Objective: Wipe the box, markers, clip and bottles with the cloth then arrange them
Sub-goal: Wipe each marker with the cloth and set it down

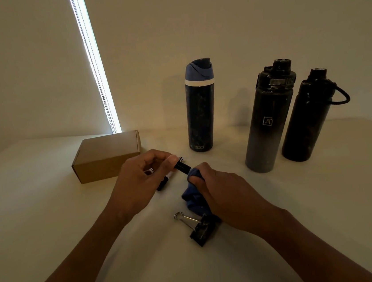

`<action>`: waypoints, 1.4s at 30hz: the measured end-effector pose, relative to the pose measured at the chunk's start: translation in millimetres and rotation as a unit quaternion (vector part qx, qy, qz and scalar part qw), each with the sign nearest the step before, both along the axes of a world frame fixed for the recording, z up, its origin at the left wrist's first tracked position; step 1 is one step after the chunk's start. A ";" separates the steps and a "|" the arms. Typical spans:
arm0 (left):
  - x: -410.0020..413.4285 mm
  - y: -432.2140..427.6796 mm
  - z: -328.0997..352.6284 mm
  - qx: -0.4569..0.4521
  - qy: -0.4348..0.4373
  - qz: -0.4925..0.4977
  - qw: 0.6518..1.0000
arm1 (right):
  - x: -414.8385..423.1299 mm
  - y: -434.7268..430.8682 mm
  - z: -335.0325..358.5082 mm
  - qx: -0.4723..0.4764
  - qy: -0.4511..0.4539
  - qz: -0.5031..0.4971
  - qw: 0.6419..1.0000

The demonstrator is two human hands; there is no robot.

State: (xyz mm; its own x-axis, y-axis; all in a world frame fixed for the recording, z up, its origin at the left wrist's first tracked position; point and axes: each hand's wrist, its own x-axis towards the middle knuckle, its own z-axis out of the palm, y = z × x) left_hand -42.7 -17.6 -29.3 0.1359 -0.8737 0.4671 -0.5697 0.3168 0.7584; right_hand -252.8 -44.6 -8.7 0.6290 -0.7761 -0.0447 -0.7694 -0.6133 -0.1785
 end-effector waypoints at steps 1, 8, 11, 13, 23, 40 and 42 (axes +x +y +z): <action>0.6 0.2 0.1 -0.005 -0.005 0.004 1.000 | -0.7 0.0 0.7 0.009 0.004 0.001 1.000; -15.5 2.4 -4.0 -0.016 -0.041 0.039 0.998 | -1.4 1.8 -4.9 -0.018 0.016 0.015 1.000; -11.6 2.6 -0.4 -0.019 -0.050 0.014 0.999 | -1.4 0.5 -5.5 -0.024 0.002 0.011 1.000; -7.6 3.9 2.0 -0.030 -0.036 -0.002 0.999 | -1.1 -0.3 -3.9 -0.029 -0.016 0.011 0.999; -3.7 -0.7 -5.3 -0.028 -0.047 0.035 0.998 | -2.4 -2.9 -9.7 -0.060 -0.028 0.014 0.998; 1.4 0.4 -2.8 -0.039 0.009 0.040 0.998 | -4.7 -4.5 -3.6 -0.028 -0.012 0.032 0.999; -1.4 1.2 -3.9 -0.029 0.022 0.038 0.999 | -5.6 -4.4 -3.4 -0.028 -0.008 0.031 0.999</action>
State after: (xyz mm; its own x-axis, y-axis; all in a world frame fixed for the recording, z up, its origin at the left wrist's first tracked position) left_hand -44.1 -16.5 -33.2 0.2217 -0.8315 0.5093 -0.5600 0.3190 0.7646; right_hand -258.3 -49.1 -12.1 0.6769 -0.7360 0.0080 -0.7264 -0.6698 -0.1540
